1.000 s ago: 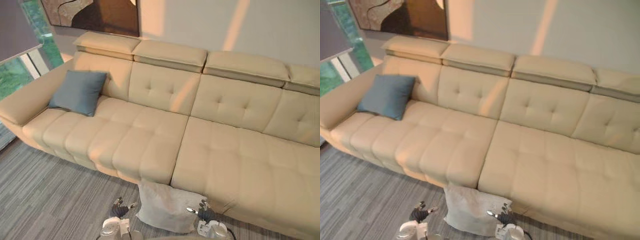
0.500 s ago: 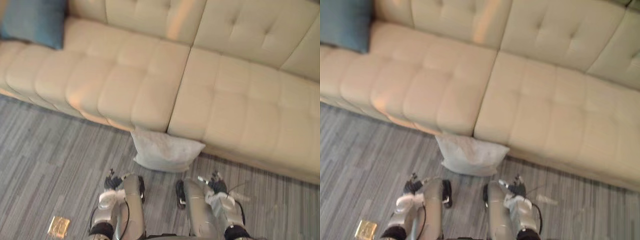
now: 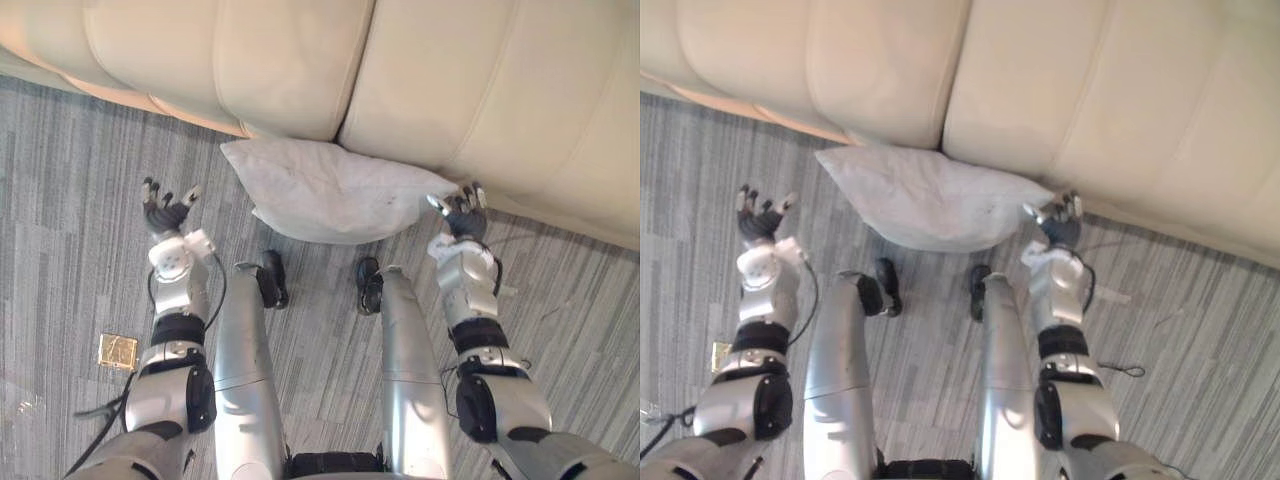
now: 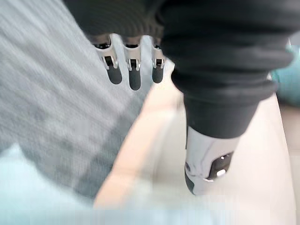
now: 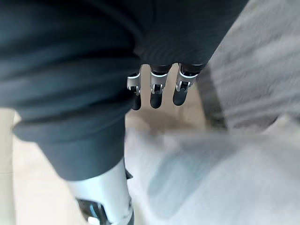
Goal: Pick up cushions and gather them together orderly.
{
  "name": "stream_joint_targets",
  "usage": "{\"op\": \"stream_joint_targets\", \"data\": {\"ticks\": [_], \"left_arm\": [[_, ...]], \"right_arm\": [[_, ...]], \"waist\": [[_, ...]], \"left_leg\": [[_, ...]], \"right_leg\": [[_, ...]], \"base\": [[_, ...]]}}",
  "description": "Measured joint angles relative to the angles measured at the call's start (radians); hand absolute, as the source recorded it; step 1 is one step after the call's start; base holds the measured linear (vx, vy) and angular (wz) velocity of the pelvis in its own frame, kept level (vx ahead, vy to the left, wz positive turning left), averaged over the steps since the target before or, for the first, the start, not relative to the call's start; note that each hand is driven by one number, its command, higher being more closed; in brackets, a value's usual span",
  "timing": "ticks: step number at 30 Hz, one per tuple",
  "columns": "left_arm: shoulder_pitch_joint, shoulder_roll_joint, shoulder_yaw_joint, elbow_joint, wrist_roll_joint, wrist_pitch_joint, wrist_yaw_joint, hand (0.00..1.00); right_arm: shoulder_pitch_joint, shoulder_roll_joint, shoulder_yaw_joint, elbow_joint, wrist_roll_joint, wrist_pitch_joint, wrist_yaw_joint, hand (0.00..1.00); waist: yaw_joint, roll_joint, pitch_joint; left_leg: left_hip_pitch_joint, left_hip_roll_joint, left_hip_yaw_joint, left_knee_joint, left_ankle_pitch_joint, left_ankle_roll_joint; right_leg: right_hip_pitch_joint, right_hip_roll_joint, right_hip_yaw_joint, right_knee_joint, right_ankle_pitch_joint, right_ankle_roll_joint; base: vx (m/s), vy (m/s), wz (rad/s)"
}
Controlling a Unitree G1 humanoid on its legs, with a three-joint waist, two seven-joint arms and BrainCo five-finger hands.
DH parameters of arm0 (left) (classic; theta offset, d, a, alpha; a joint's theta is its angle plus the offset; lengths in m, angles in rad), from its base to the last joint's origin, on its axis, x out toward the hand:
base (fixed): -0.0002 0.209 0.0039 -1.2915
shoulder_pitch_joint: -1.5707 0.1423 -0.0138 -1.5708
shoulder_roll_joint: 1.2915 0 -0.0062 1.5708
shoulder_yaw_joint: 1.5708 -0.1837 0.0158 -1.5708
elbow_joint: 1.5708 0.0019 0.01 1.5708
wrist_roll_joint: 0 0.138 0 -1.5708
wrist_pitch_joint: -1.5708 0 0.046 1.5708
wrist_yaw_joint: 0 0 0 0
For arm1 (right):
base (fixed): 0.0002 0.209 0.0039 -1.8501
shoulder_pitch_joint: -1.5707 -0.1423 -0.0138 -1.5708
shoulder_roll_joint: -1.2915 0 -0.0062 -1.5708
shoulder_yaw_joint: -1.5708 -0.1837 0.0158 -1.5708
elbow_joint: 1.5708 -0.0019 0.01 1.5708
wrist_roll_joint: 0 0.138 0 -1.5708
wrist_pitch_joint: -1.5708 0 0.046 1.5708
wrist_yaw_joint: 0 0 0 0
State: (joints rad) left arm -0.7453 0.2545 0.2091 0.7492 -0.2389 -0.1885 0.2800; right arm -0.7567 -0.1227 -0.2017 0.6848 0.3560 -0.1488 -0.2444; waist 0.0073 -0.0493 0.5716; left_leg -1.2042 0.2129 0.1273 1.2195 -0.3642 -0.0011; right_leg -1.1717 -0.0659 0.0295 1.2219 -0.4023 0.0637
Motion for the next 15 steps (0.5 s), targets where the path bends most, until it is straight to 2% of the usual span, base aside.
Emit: {"op": "stream_joint_targets", "data": {"ticks": [5, 7, 8, 15], "left_arm": [[-0.100, -0.041, -0.158, 0.028, 0.001, -0.001, -0.002, 0.00], [-0.130, -0.059, -0.182, 0.033, 0.001, -0.001, 0.004, 0.00], [-0.153, -0.070, -0.200, 0.050, 0.001, -0.001, 0.012, 1.00], [-0.179, -0.065, -0.252, 0.067, 0.003, 0.006, 0.062, 1.00]], "right_arm": [[-0.068, 0.040, 0.050, 0.004, 0.000, -0.003, -0.014, 0.00], [-0.084, 0.049, 0.051, 0.004, 0.000, -0.009, -0.024, 0.00], [-0.094, 0.052, 0.055, 0.009, 0.002, -0.012, -0.034, 1.00], [-0.100, 0.035, 0.135, 0.044, 0.003, -0.004, -0.059, 1.00]], "waist": [[-0.014, 0.001, 0.000], [-0.022, 0.003, 0.002], [-0.024, 0.004, 0.002], [-0.032, 0.004, 0.002]], "left_leg": [[-0.046, -0.006, 0.000, 0.003, 0.014, 0.002], [-0.059, -0.011, 0.001, 0.004, 0.019, 0.001], [-0.061, -0.013, 0.000, 0.006, 0.021, 0.000], [-0.061, -0.013, -0.004, 0.005, 0.026, -0.006]], "right_leg": [[-0.052, -0.007, 0.000, 0.017, 0.001, 0.000], [-0.066, -0.012, 0.001, 0.024, 0.002, -0.001], [-0.071, -0.013, 0.002, 0.030, 0.002, -0.001], [-0.071, -0.011, -0.001, 0.029, 0.003, -0.003]], "base": [[-0.10, -0.046, 0.04], [-0.08, -0.033, 0.06], [-0.06, -0.028, 0.03], [-0.05, -0.015, 0.00]]}}
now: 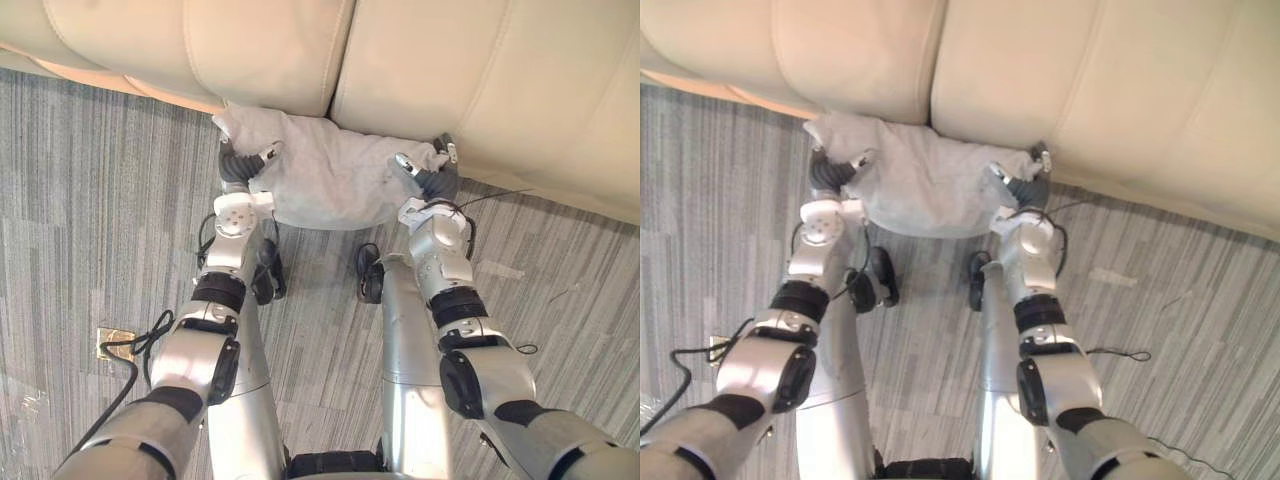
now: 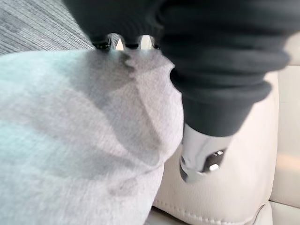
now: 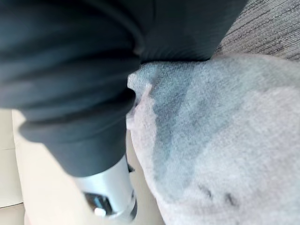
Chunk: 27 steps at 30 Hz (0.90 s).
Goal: Pick up cushions and gather them together orderly.
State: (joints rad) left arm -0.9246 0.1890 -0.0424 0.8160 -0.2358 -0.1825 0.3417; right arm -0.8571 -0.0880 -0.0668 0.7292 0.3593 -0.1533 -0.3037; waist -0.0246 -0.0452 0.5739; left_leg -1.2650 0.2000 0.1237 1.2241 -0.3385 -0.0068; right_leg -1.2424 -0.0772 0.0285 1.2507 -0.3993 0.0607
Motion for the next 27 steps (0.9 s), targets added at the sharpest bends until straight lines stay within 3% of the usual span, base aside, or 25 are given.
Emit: {"op": "stream_joint_targets", "data": {"ticks": [3, 11, 16, 19, 21, 27], "left_arm": [[-0.005, 0.017, -0.015, 0.001, 0.001, 0.003, 0.009, 1.00], [-0.051, 0.025, -0.038, 0.040, 0.082, 0.018, 0.009, 1.00], [-0.052, 0.021, -0.053, 0.018, 0.087, 0.020, 0.028, 1.00], [-0.037, 0.008, -0.053, -0.038, 0.086, 0.021, 0.032, 1.00], [0.008, -0.010, -0.053, -0.115, 0.082, 0.021, 0.052, 1.00], [0.175, -0.044, -0.053, -0.327, 0.056, 0.019, 0.069, 1.00]], "right_arm": [[-0.008, -0.006, 0.033, 0.033, -0.013, 0.008, -0.006, 1.00], [-0.045, -0.053, 0.082, 0.117, -0.321, 0.082, -0.039, 1.00], [-0.043, -0.064, 0.082, 0.100, -0.359, 0.092, -0.056, 1.00], [-0.010, -0.063, 0.081, 0.032, -0.358, 0.101, -0.070, 1.00], [0.049, -0.057, 0.081, -0.060, -0.358, 0.113, -0.084, 1.00], [0.229, -0.025, 0.081, -0.329, -0.357, 0.117, -0.108, 1.00]], "waist": [[-0.003, 0.000, 0.000], [-0.007, 0.001, 0.000], [-0.001, 0.007, 0.000], [0.006, 0.011, 0.001], [0.011, 0.024, -0.001], [0.018, 0.028, -0.003]], "left_leg": [[0.000, -0.002, 0.000, -0.021, 0.012, -0.003], [0.017, -0.018, 0.004, -0.079, 0.044, 0.000], [0.029, -0.019, 0.018, -0.096, 0.055, 0.008], [0.051, -0.018, 0.020, -0.105, 0.058, 0.009], [0.105, -0.017, 0.020, -0.135, 0.061, 0.008], [0.297, -0.017, 0.031, -0.265, 0.076, 0.001]], "right_leg": [[0.001, 0.002, -0.001, -0.025, 0.017, -0.002], [0.022, -0.002, 0.001, -0.093, 0.057, 0.006], [0.025, -0.006, 0.008, -0.102, 0.066, 0.005], [0.043, -0.006, 0.007, -0.108, 0.068, 0.003], [0.101, -0.004, 0.000, -0.144, 0.075, 0.002], [0.301, 0.001, -0.016, -0.295, 0.104, 0.000]], "base": [[-0.04, 0.005, -0.02], [-0.05, 0.019, 0.00], [-0.06, 0.000, -0.01], [-0.04, -0.026, 0.01], [-0.02, -0.037, -0.02], [0.03, -0.046, -0.03]]}}
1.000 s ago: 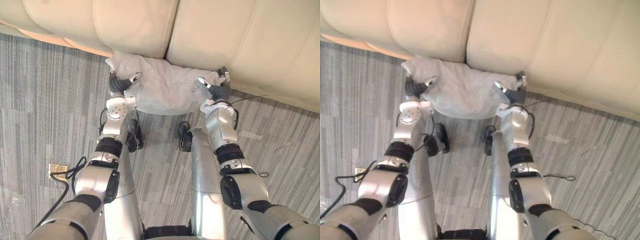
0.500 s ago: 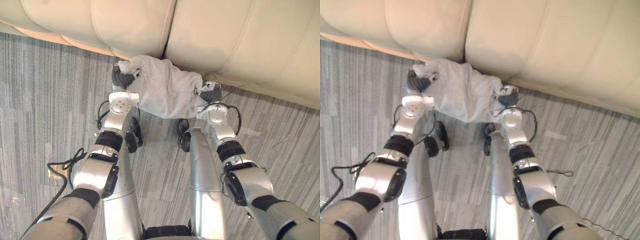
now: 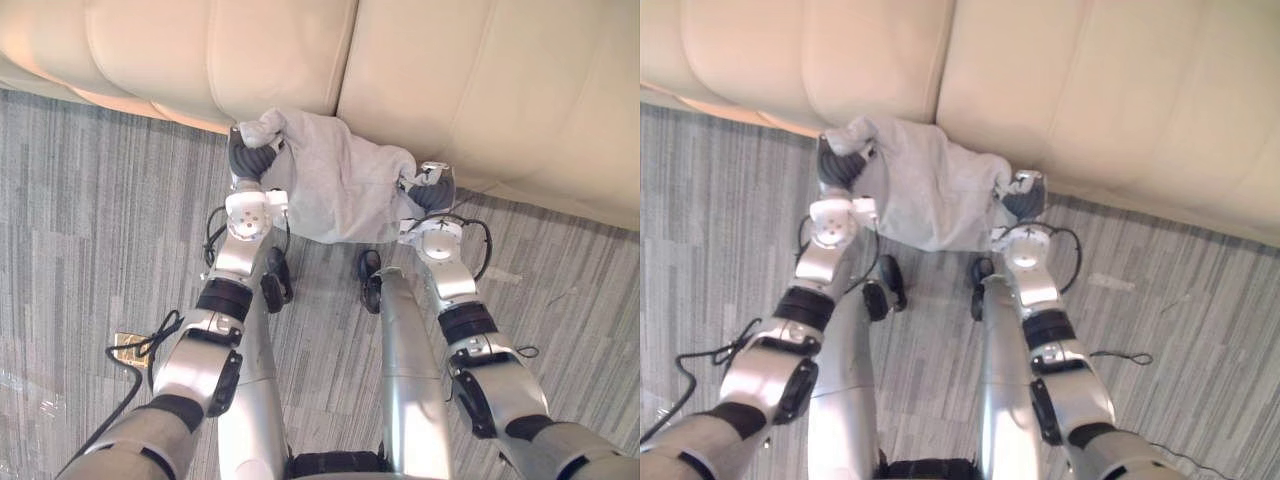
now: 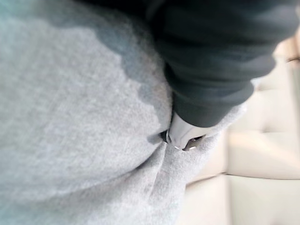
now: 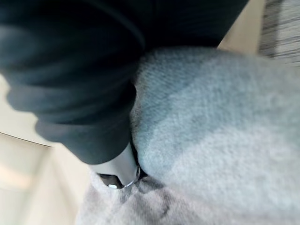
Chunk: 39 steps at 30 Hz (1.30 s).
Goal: Pick up cushions and gather them together orderly.
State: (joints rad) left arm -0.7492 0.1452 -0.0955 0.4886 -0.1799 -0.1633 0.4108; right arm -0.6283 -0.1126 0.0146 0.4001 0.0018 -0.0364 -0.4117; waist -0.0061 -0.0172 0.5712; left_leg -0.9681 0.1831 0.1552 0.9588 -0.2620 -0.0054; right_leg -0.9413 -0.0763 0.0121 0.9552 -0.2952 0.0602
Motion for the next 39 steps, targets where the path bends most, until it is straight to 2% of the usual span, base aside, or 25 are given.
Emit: {"op": "stream_joint_targets", "data": {"ticks": [2, 6, 7, 11, 13, 14, 17, 19, 20, 22, 24, 25, 26, 27, 28, 30, 31, 32, 33, 34, 35, 36, 37, 38, 39], "left_arm": [[0.116, -0.042, 0.000, -0.131, -0.008, -0.008, 0.002, 1.00], [0.265, -0.102, -0.011, -0.301, -0.018, -0.035, 0.002, 1.00], [0.327, -0.112, -0.030, -0.348, -0.018, -0.048, 0.002, 1.00], [0.473, -0.111, -0.072, -0.421, -0.018, -0.073, -0.002, 1.00], [0.532, -0.107, -0.088, -0.427, -0.019, -0.090, -0.003, 1.00], [0.567, -0.100, -0.097, -0.426, -0.019, -0.092, -0.004, 1.00], [0.622, -0.058, -0.138, -0.416, -0.025, -0.090, -0.005, 1.00], [0.635, -0.027, -0.167, -0.408, -0.037, -0.086, -0.006, 1.00], [0.649, -0.009, -0.181, -0.389, -0.041, -0.084, -0.011, 1.00], [0.669, 0.003, -0.182, -0.374, -0.044, -0.081, -0.022, 1.00], [0.678, 0.019, -0.195, -0.372, -0.060, -0.081, -0.024, 1.00], [0.691, 0.043, -0.221, -0.366, -0.060, -0.077, -0.026, 1.00], [0.697, 0.030, -0.240, -0.337, -0.062, -0.069, -0.041, 1.00], [0.704, 0.030, -0.251, -0.328, -0.063, -0.067, -0.048, 1.00], [0.710, 0.030, -0.262, -0.312, -0.068, -0.066, -0.061, 1.00], [0.710, 0.020, -0.265, -0.296, -0.076, -0.064, -0.069, 1.00], [0.710, 0.012, -0.265, -0.291, -0.080, -0.063, -0.074, 1.00], [0.710, 0.007, -0.265, -0.277, -0.080, -0.062, -0.087, 1.00], [0.710, -0.002, -0.269, -0.260, -0.080, -0.057, -0.096, 1.00], [0.710, -0.004, -0.269, -0.259, -0.080, -0.054, -0.098, 1.00], [0.709, -0.008, -0.270, -0.260, -0.079, -0.048, -0.108, 1.00], [0.707, -0.007, -0.273, -0.262, -0.079, -0.048, -0.110, 1.00], [0.705, -0.008, -0.278, -0.262, -0.079, -0.047, -0.110, 1.00], [0.705, -0.012, -0.284, -0.263, -0.079, -0.047, -0.110, 1.00], [0.705, -0.015, -0.291, -0.266, -0.077, -0.047, -0.110, 1.00]], "right_arm": [[0.107, 0.020, 0.000, -0.143, -0.001, 0.000, 0.000, 1.00], [0.247, 0.033, 0.014, -0.337, -0.003, -0.003, 0.000, 1.00], [0.313, 0.033, 0.035, -0.394, -0.005, -0.006, 0.001, 1.00], [0.448, 0.035, 0.082, -0.453, -0.044, -0.029, 0.016, 1.00], [0.485, 0.033, 0.103, -0.446, -0.045, -0.035, 0.023, 1.00], [0.496, 0.032, 0.117, -0.418, -0.050, -0.047, 0.030, 1.00], [0.496, 0.025, 0.117, -0.346, -0.078, -0.048, 0.054, 1.00], [0.495, 0.022, 0.117, -0.310, -0.080, -0.048, 0.059, 1.00], [0.495, 0.010, 0.129, -0.277, -0.080, -0.048, 0.062, 1.00], [0.495, -0.016, 0.162, -0.254, -0.080, -0.048, 0.076, 1.00], [0.496, -0.025, 0.168, -0.252, -0.080, -0.047, 0.088, 1.00], [0.515, -0.026, 0.169, -0.252, -0.080, -0.047, 0.090, 1.00], [0.528, -0.047, 0.169, -0.248, -0.080, -0.045, 0.091, 1.00], [0.536, -0.051, 0.169, -0.248, -0.081, -0.044, 0.091, 1.00], [0.542, -0.050, 0.169, -0.248, -0.081, -0.044, 0.091, 1.00], [0.549, -0.057, 0.169, -0.249, -0.080, -0.043, 0.092, 1.00], [0.565, -0.062, 0.169, -0.250, -0.080, -0.042, 0.095, 1.00], [0.577, -0.065, 0.168, -0.256, -0.080, -0.042, 0.095, 1.00], [0.596, -0.066, 0.160, -0.274, -0.080, -0.042, 0.095, 1.00], [0.599, -0.066, 0.157, -0.280, -0.080, -0.042, 0.095, 1.00], [0.605, -0.067, 0.145, -0.309, -0.080, -0.042, 0.095, 1.00], [0.597, -0.069, 0.143, -0.322, -0.080, -0.046, 0.095, 1.00], [0.597, -0.072, 0.142, -0.329, -0.080, -0.046, 0.095, 1.00], [0.599, -0.085, 0.142, -0.336, -0.080, -0.046, 0.095, 1.00], [0.601, -0.098, 0.138, -0.337, -0.080, -0.047, 0.095, 1.00]], "waist": [[0.010, 0.009, -0.005], [0.015, 0.032, -0.021], [0.015, 0.044, -0.055], [0.015, 0.052, -0.124], [0.012, 0.050, -0.167], [0.006, 0.047, -0.177], [-0.004, 0.039, -0.185], [-0.006, 0.028, -0.191], [-0.009, 0.025, -0.197], [-0.012, 0.015, -0.229], [-0.016, 0.001, -0.248], [-0.027, -0.034, -0.278], [-0.034, -0.004, -0.295], [-0.034, 0.010, -0.314], [-0.035, 0.022, -0.332], [-0.042, 0.042, -0.342], [-0.037, 0.046, -0.343], [-0.026, 0.043, -0.342], [-0.016, 0.041, -0.342], [-0.015, 0.041, -0.342], [-0.009, 0.038, -0.344], [-0.005, 0.031, -0.343], [-0.005, 0.034, -0.346], [-0.004, 0.050, -0.355], [-0.003, 0.072, -0.368]], "left_leg": [[0.123, 0.002, 0.007, -0.060, 0.004, -0.002], [0.298, -0.004, 0.028, -0.163, 0.005, -0.004], [0.350, -0.008, 0.035, -0.203, 0.006, -0.007], [0.482, -0.024, 0.052, -0.275, 0.001, -0.014], [0.524, -0.037, 0.045, -0.285, -0.021, -0.025], [0.572, -0.038, 0.048, -0.291, -0.057, -0.026], [0.667, -0.041, 0.057, -0.303, -0.101, -0.027], [0.717, -0.055, 0.052, -0.350, -0.098, -0.020], [0.773, -0.056, 0.052, -0.412, -0.087, -0.001], [0.818, -0.056, 0.052, -0.490, -0.077, 0.007], [0.858, -0.060, 0.051, -0.543, -0.058, -0.018], [0.885, -0.078, 0.043, -0.552, -0.072, -0.057], [0.902, -0.047, 0.009, -0.547, -0.082, -0.088], [0.902, -0.033, -0.002, -0.553, -0.083, -0.098], [0.907, -0.008, -0.017, -0.546, -0.071, -0.119], [0.863, 0.030, -0.072, -0.400, -0.054, -0.138], [0.823, 0.059, -0.091, -0.252, 0.000, -0.136], [0.787, 0.077, -0.092, -0.151, 0.026, -0.129], [0.752, 0.083, -0.078, -0.068, 0.017, -0.122], [0.746, 0.081, -0.076, -0.065, 0.013, -0.116], [0.717, 0.072, -0.060, -0.104, 0.002, -0.095], [0.712, 0.049, -0.049, -0.264, 0.006, -0.076], [0.718, 0.036, -0.054, -0.362, 0.030, -0.065], [0.730, 0.030, -0.062, -0.497, 0.118, -0.065], [0.730, 0.034, -0.086, -0.573, 0.203, -0.097]], "right_leg": [[0.130, 0.006, -0.007, -0.088, 0.016, -0.003], [0.310, 0.004, -0.012, -0.208, 0.033, 0.004], [0.361, 0.004, -0.013, -0.256, 0.039, 0.008], [0.481, 0.000, -0.005, -0.333, 0.042, 0.011], [0.511, 0.000, -0.007, -0.334, 0.042, 0.011], [0.543, 0.000, -0.007, -0.307, 0.043, 0.013], [0.564, -0.013, -0.026, -0.234, 0.074, 0.034], [0.575, -0.026, -0.054, -0.223, 0.105, 0.022], [0.563, -0.029, -0.089, -0.221, 0.126, -0.002], [0.563, -0.029, -0.133, -0.378, 0.122, -0.015], [0.580, -0.028, -0.158, -0.583, 0.193, -0.015], [0.613, -0.045, -0.144, -0.696, 0.315, -0.025], [0.630, -0.018, -0.159, -0.676, 0.329, -0.050], [0.629, -0.003, -0.165, -0.670, 0.313, -0.053], [0.634, 0.018, -0.178, -0.658, 0.281, -0.066], [0.685, 0.053, -0.215, -0.671, 0.253, -0.089], [0.741, 0.073, -0.226, -0.692, 0.241, -0.106], [0.789, 0.076, -0.226, -0.712, 0.237, -0.113], [0.849, 0.072, -0.225, -0.739, 0.235, -0.115], [0.860, 0.069, -0.225, -0.744, 0.235, -0.115], [0.888, 0.054, -0.225, -0.759, 0.235, -0.115], [0.908, 0.032, -0.222, -0.772, 0.235, -0.115], [0.911, 0.028, -0.222, -0.773, 0.234, -0.112], [0.914, 0.036, -0.218, -0.773, 0.230, -0.100], [0.922, 0.060, -0.204, -0.779, 0.216, -0.069]], "base": [[0.11, -0.022, -0.05], [0.14, 0.020, -0.05], [0.10, 0.027, -0.02], [0.15, 0.017, -0.07], [0.18, 0.010, -0.22], [0.11, -0.008, -0.28], [0.10, 0.017, -0.41], [0.13, 0.050, -0.41], [0.17, 0.043, -0.53], [0.19, 0.014, -0.44], [0.27, -0.057, -0.12], [0.36, -0.160, 0.22], [0.37, -0.162, 0.26], [0.48, -0.191, 0.10], [0.40, -0.155, 0.02], [0.38, -0.165, 0.08], [0.36, -0.118, 0.10], [0.43, -0.099, 0.10], [0.26, -0.030, 0.08], [0.29, -0.017, 0.05], [0.26, 0.048, -0.05], [0.22, 0.076, -0.06], [0.17, 0.132, -0.10], [0.10, 0.122, -0.07], [0.15, 0.169, -0.07]]}}
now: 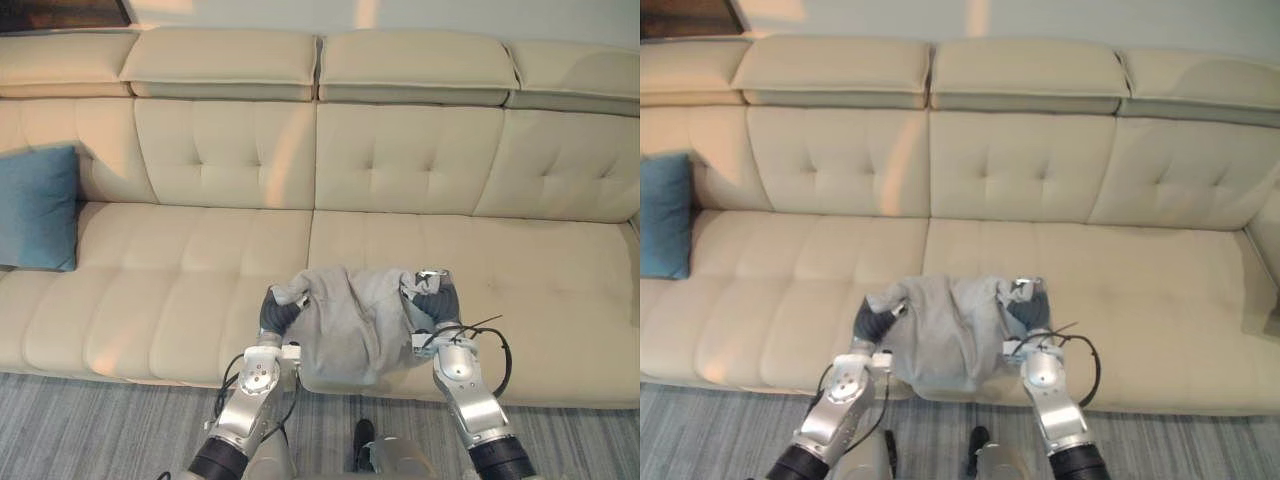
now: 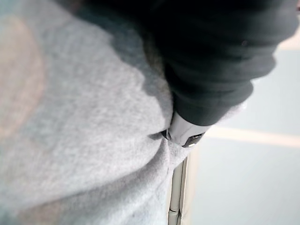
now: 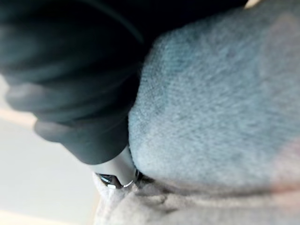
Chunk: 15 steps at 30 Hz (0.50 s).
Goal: Pick up cushions and gather them together orderly.
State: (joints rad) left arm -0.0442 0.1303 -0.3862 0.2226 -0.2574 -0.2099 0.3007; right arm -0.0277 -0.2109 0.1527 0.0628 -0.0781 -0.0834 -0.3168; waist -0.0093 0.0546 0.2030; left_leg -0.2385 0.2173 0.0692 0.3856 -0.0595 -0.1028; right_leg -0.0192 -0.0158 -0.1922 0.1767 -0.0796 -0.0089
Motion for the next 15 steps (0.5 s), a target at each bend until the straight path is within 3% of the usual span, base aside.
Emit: {"op": "stream_joint_targets", "data": {"ticks": [1, 3, 5, 8, 15], "left_arm": [[-0.004, 0.006, -0.001, -0.001, 0.000, 0.002, 0.000, 1.00], [0.007, 0.027, -0.009, -0.002, 0.000, 0.005, -0.001, 1.00], [0.014, 0.032, -0.015, -0.005, 0.000, 0.010, -0.001, 1.00], [0.023, 0.033, -0.016, -0.039, 0.000, 0.015, -0.004, 1.00], [0.022, 0.037, -0.010, -0.077, 0.000, 0.021, -0.012, 1.00]], "right_arm": [[0.001, 0.010, -0.013, 0.012, 0.000, 0.000, 0.000, 1.00], [0.033, 0.051, -0.035, 0.026, 0.000, 0.001, 0.004, 1.00], [0.052, 0.054, -0.037, 0.026, 0.000, 0.001, 0.007, 1.00], [0.054, 0.060, -0.053, 0.026, 0.000, 0.001, 0.026, 1.00], [0.016, 0.057, -0.070, 0.032, 0.004, 0.005, 0.035, 1.00]], "waist": [[0.001, -0.008, -0.004], [0.007, -0.065, -0.023], [0.006, -0.080, -0.033], [0.007, -0.077, -0.041], [0.008, -0.077, -0.043]], "left_leg": [[0.036, -0.005, -0.008, -0.026, -0.043, -0.033], [0.112, -0.065, 0.006, -0.140, -0.004, -0.010], [0.178, -0.098, 0.021, -0.228, 0.029, 0.006], [0.225, -0.127, 0.043, -0.311, 0.061, 0.020], [0.272, -0.132, 0.103, -0.388, 0.092, 0.021]], "right_leg": [[0.017, -0.002, 0.017, -0.010, -0.018, 0.026], [0.041, -0.052, 0.046, -0.025, -0.014, 0.040], [0.078, -0.082, 0.070, -0.054, -0.013, 0.052], [0.088, -0.105, 0.098, -0.081, -0.002, 0.075], [0.069, -0.101, 0.160, -0.094, 0.015, 0.084]], "base": [[0.13, 0.173, -0.03], [0.11, 0.159, 0.04], [0.08, 0.103, 0.03], [0.02, 0.075, -0.08], [0.00, 0.018, -0.28]]}}
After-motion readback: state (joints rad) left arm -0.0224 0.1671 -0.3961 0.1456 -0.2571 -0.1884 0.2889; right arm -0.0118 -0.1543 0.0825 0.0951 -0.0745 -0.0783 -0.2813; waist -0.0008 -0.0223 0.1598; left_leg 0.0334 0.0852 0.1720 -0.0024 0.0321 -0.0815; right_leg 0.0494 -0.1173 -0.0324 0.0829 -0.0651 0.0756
